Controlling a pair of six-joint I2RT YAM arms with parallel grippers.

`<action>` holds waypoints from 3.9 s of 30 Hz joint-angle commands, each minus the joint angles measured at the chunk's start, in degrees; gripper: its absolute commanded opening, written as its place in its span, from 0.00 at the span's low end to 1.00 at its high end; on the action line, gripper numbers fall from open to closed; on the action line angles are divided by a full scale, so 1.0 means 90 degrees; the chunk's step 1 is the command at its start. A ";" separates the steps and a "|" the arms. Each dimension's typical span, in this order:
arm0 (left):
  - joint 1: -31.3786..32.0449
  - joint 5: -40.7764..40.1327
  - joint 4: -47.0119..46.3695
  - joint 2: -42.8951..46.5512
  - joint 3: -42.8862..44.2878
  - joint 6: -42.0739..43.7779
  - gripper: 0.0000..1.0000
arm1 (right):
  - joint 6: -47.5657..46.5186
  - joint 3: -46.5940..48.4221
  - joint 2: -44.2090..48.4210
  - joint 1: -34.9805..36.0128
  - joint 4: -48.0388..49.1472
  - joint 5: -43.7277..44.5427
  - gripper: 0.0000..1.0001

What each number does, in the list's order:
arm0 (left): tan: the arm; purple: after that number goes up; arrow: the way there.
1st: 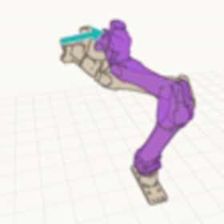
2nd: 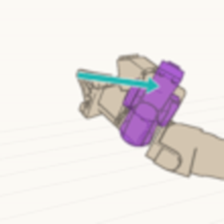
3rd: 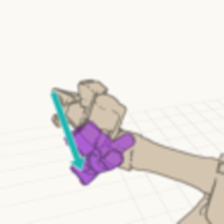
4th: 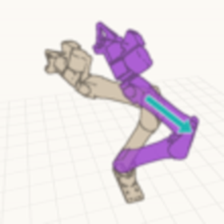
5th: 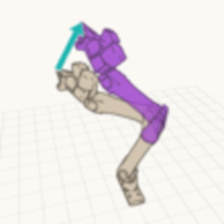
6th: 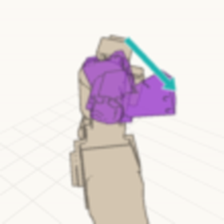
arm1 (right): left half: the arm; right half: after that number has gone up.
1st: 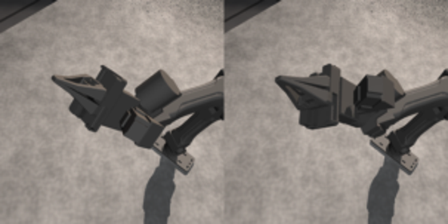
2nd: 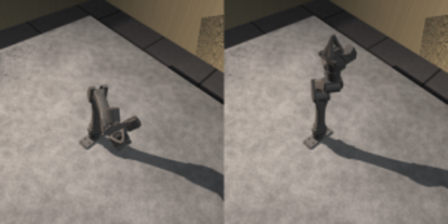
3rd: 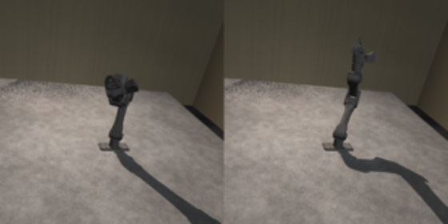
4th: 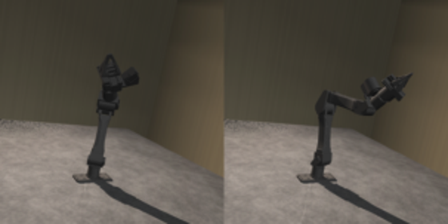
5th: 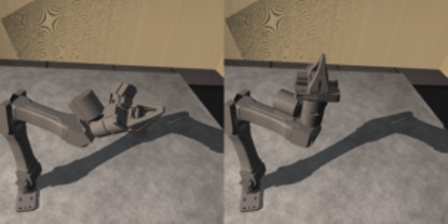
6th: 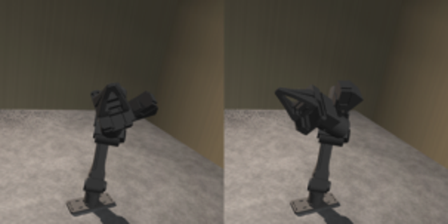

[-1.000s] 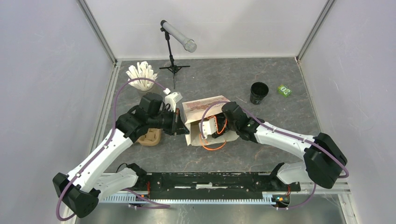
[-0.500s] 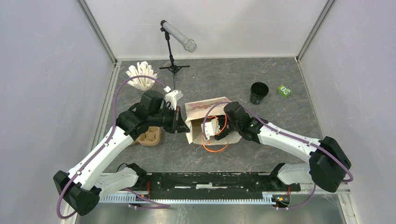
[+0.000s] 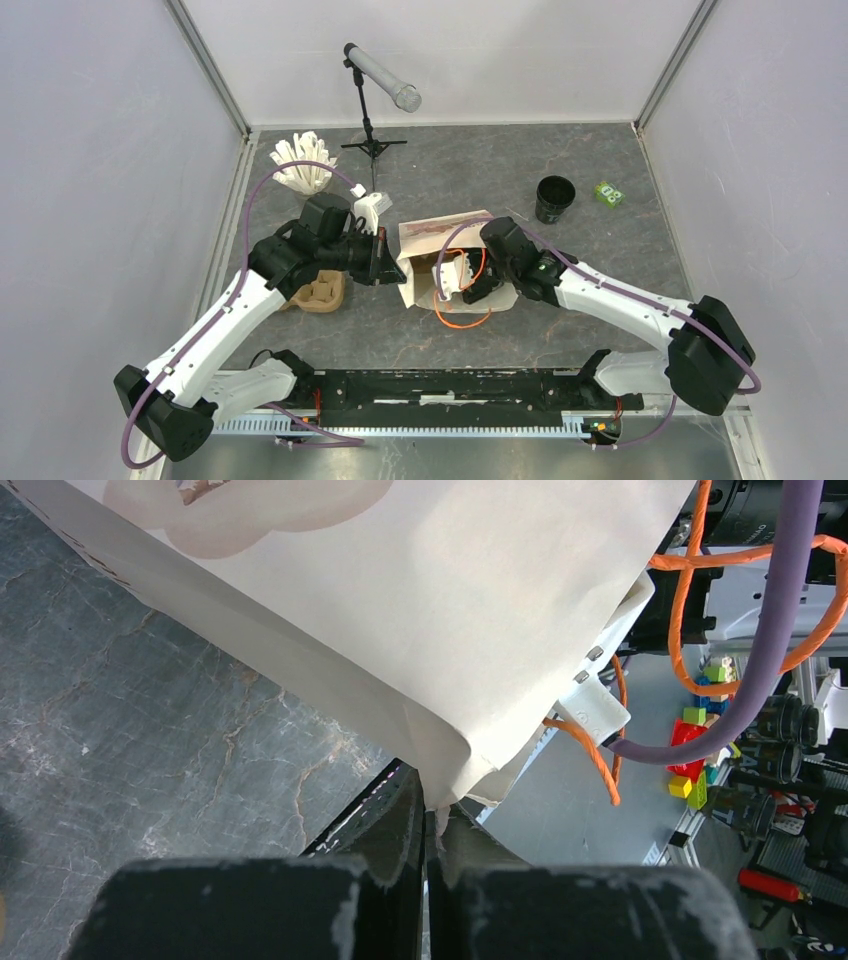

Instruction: Pack the takeout coffee

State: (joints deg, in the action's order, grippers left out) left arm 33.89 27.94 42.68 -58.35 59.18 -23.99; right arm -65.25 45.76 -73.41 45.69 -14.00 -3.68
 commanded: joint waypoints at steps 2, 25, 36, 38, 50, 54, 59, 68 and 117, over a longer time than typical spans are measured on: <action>0.0023 -0.0058 0.0207 0.0013 0.0259 0.0079 0.02 | -0.0079 0.0279 0.0163 -0.0067 -0.0327 0.0005 0.97; 0.0020 -0.0012 0.0366 -0.0262 0.0592 0.0100 0.02 | 0.0090 0.0560 0.0257 -0.0009 -0.0494 -0.0036 0.93; 0.0019 0.0020 0.0407 -0.0329 0.0646 0.0112 0.02 | 0.0134 0.0577 0.0333 0.0026 -0.0405 -0.0002 0.98; 0.0016 0.0029 0.0405 -0.0336 0.0660 0.0116 0.02 | 0.0203 0.0590 0.0343 0.0036 -0.0395 -0.0086 0.98; 0.0022 0.0049 0.0402 -0.0331 0.0671 0.0088 0.02 | 0.0441 0.0668 0.0382 0.0106 -0.0361 -0.0324 0.89; 0.0021 0.0049 0.0406 -0.0351 0.0724 0.0059 0.02 | 0.0443 0.0733 0.0401 0.0146 -0.0443 -0.0369 0.84; 0.0021 0.0081 0.0505 -0.0420 0.0902 -0.0049 0.02 | 0.0458 0.0920 0.0385 0.0211 -0.0670 -0.0414 0.77; 0.0014 0.0320 0.0425 -0.0466 0.1003 -0.0491 0.02 | 0.0577 0.1199 0.0367 0.0381 -0.1039 -0.0460 0.73; -0.1102 0.0524 0.1109 -0.1449 0.2187 -0.1162 0.19 | 0.3345 0.3556 -0.0308 0.0372 -0.0645 -0.0638 0.45</action>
State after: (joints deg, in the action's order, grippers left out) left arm 25.06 31.68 52.86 -70.63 75.81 -33.23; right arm -40.45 74.30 -75.90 49.23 -25.71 -11.64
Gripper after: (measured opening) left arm 0.162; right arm 0.456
